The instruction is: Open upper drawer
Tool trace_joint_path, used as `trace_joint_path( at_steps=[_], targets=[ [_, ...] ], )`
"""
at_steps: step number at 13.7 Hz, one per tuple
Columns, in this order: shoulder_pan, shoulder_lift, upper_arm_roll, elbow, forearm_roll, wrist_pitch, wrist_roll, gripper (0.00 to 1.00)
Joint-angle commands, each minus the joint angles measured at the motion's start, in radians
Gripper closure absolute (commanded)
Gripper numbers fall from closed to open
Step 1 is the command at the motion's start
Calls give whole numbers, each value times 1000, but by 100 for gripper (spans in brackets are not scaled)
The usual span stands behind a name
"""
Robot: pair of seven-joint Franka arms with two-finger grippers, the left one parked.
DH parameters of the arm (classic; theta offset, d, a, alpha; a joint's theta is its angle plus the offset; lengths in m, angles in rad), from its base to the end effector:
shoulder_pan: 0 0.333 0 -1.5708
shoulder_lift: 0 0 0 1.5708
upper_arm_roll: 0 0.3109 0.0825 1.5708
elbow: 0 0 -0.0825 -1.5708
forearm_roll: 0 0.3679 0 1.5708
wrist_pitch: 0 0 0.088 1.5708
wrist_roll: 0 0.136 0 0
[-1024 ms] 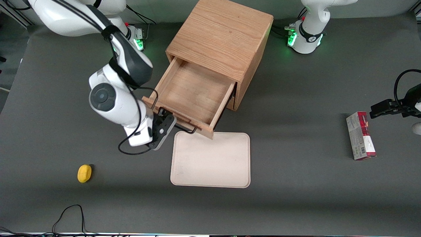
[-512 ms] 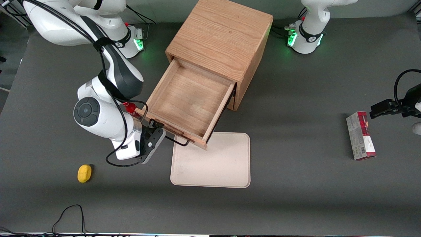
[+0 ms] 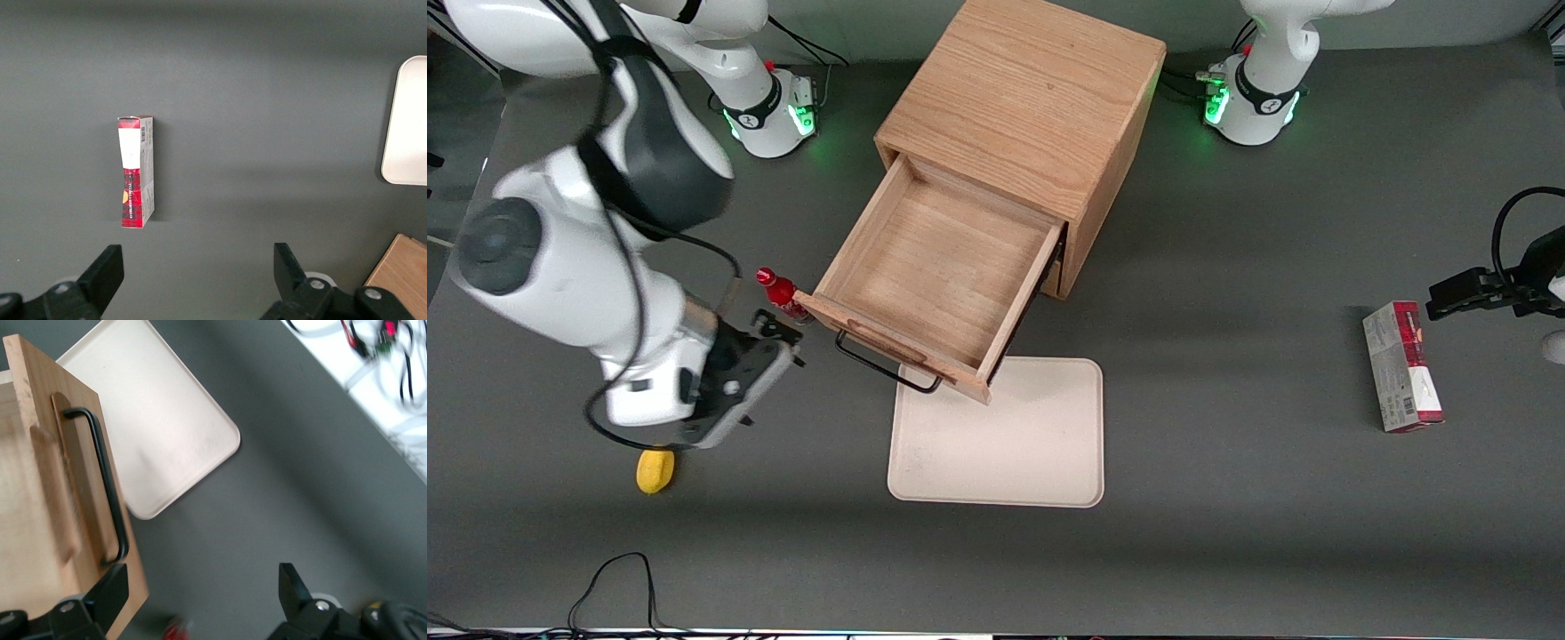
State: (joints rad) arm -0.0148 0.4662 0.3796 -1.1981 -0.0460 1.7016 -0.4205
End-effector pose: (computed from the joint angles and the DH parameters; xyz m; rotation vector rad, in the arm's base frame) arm 0.6509 0.1844 0.5052 -2.8131 -1.1024 -0.1090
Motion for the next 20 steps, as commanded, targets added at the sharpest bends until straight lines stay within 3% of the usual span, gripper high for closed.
trace_joint_path(
  at_steps=[1, 3, 5, 8, 14, 17, 20],
  targets=[
    [6, -179, -117, -136, 63, -128, 228, 0],
    [6, -358, -184, -367, 57, -91, 363, 0],
    [6, -527, -228, -556, 66, -44, 371, 0],
    [4, -653, -275, -662, 72, -49, 405, 0],
    [7, -655, -311, -663, 95, -42, 414, 0],
    [16, -638, -307, -646, 95, -48, 561, 0],
    [19, -635, -307, -638, 94, -50, 568, 0]
  ],
)
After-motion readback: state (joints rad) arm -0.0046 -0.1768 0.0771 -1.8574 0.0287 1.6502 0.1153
